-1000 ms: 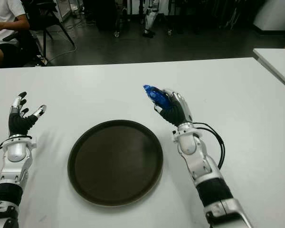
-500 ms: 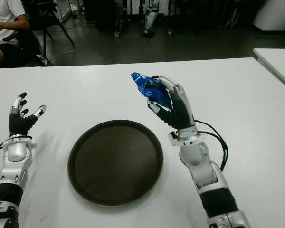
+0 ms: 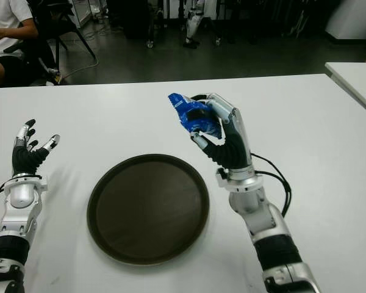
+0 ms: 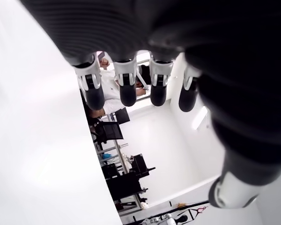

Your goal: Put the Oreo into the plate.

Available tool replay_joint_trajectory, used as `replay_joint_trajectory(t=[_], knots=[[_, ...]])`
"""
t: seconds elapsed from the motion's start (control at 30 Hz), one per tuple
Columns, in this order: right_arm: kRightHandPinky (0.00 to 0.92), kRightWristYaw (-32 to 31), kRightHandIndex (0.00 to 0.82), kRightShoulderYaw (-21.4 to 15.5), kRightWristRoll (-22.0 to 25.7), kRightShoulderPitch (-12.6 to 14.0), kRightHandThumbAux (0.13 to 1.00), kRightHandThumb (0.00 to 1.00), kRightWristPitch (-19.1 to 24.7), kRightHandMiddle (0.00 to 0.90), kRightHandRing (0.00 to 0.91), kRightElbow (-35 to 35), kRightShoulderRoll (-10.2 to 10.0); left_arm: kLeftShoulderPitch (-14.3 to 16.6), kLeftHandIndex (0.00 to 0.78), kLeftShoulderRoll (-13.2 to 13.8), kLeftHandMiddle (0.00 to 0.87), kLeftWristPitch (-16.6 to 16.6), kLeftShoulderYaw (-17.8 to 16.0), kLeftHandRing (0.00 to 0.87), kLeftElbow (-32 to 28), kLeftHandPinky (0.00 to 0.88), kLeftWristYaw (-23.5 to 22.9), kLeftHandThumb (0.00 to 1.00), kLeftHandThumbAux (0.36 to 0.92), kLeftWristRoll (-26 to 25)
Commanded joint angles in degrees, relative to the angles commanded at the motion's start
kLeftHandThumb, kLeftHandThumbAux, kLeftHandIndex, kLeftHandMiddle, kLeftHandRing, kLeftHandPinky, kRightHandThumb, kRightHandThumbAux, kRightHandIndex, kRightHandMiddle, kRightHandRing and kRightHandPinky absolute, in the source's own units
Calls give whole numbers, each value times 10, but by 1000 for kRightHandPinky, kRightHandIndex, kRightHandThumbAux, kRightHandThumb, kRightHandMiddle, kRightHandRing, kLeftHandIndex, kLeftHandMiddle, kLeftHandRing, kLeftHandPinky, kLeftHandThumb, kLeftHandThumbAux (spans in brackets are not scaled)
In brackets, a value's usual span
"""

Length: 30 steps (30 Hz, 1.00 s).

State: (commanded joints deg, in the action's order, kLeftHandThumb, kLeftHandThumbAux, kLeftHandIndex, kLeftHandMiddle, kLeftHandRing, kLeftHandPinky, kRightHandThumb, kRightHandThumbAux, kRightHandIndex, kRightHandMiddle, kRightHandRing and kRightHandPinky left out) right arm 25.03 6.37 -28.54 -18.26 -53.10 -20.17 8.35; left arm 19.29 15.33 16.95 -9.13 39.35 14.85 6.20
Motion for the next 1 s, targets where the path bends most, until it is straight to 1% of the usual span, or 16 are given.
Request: replay_joint_trajectory(t=[0.27, 0.4, 0.6, 0.73, 0.8, 1.0], knots=[[818, -14, 436, 8, 11, -12, 734, 688, -24, 826, 829, -35, -4, 3, 0, 0, 0, -4, -2, 9, 4, 30, 4, 0, 671, 2], [821, -42, 436, 21, 33, -11, 733, 688, -14, 832, 835, -47, -11, 1, 0, -2, 0, 5, -2, 10, 4, 32, 6, 0, 686, 2], [844, -86, 437, 26, 52, 3, 730, 691, 24, 845, 849, -32, -10, 0, 0, -2, 2, 11, -2, 18, 8, 36, 8, 0, 700, 2], [871, -91, 437, 27, 21, 17, 730, 687, 74, 861, 868, -9, -13, 1, 0, -6, 1, 21, -5, 13, 12, 24, 7, 0, 697, -3], [867, -97, 437, 29, 20, 21, 730, 687, 88, 861, 869, 0, -12, 2, 0, -7, 0, 25, -6, 9, 14, 23, 7, 0, 694, -5], [848, -124, 437, 35, 33, 30, 729, 687, 111, 855, 859, 15, -10, 4, 0, -7, 0, 38, -7, 0, 21, 21, 4, 0, 699, -8]])
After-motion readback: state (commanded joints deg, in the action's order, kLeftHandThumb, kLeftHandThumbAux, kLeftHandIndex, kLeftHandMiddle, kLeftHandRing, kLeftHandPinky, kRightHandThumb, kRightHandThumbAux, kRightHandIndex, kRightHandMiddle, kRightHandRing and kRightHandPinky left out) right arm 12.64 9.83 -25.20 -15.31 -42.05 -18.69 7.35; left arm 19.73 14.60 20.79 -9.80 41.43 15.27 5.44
